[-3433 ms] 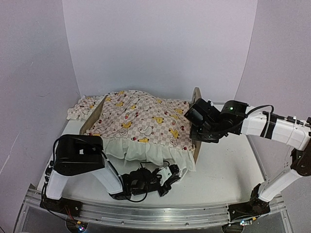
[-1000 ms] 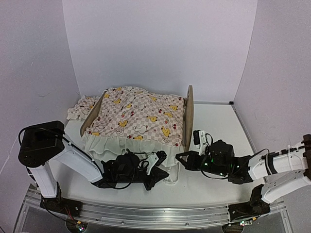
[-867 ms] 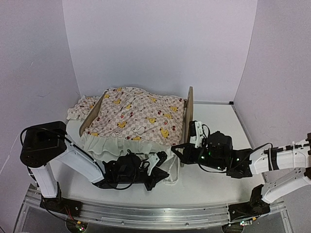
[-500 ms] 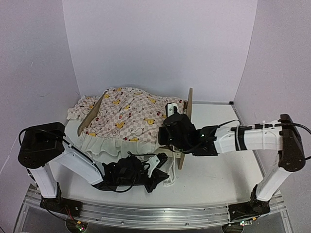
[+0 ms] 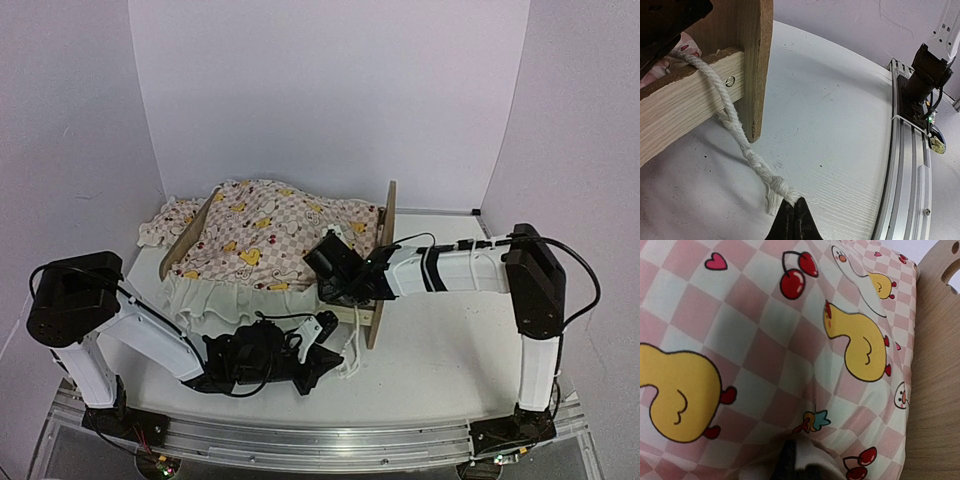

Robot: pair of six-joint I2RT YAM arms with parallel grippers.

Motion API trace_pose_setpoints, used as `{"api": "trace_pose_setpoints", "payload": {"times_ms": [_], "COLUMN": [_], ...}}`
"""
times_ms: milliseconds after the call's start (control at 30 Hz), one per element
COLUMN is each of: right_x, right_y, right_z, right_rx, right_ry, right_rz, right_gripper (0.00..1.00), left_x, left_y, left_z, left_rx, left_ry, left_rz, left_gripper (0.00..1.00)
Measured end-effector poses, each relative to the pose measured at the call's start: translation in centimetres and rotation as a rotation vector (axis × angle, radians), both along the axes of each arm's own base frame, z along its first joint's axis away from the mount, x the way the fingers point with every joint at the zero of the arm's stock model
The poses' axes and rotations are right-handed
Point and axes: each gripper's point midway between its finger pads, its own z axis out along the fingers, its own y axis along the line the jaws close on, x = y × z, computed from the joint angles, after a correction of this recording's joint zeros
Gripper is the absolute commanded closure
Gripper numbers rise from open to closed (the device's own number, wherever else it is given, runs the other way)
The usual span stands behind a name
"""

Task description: Set up the pet bed

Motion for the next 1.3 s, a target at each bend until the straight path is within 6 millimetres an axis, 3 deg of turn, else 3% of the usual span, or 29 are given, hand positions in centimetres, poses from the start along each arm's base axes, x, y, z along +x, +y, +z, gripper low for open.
{"api": "trace_pose_setpoints", "payload": {"times_ms": [167, 433, 600, 800, 967, 1133, 1233, 1300], "right_x": [-0.2, -1.7, -4.5, -7.7, -11.7, -16.2, -17.9, -18.5], "right_y": [1.1, 1.1, 1.1, 1.1, -0.4, -3.6, -6.0, -6.9], "right_z": [-0.9, -0.9, 2.5, 8.3, 10.2, 8.7, 5.4, 2.8], "right_rx": [0.040, 0.062, 0.107, 0.236, 0.284, 0.326, 0.348, 0.355], "right_ry": [0.095, 0.214, 0.286, 0.314, 0.346, 0.400, 0.438, 0.468], "right_rz": [0.041, 0.083, 0.164, 0.264, 0.344, 0.378, 0.346, 0.313], "right_gripper": [0.90, 0.57, 0.42, 0.29, 0.22, 0.20, 0.22, 0.31], "left_x": [0.1, 0.4, 0.4, 0.6, 0.6, 0.6, 0.6, 0.6], "left_y": [0.3, 0.5, 0.6, 0.6, 0.6, 0.6, 0.6, 0.6], "left_z": [0.2, 0.3, 0.3, 0.3, 0.3, 0.3, 0.3, 0.3], "left_rx": [-0.003, -0.002, -0.001, 0.000, 0.002, 0.006, 0.008, 0.008], "left_ry": [-0.005, -0.012, -0.013, -0.018, -0.023, -0.033, -0.038, -0.038], "left_rz": [0.014, 0.030, 0.033, 0.043, 0.042, 0.038, 0.037, 0.037], "left_gripper": [1.00, 1.00, 1.00, 1.00, 1.00, 1.00, 1.00, 1.00]}}
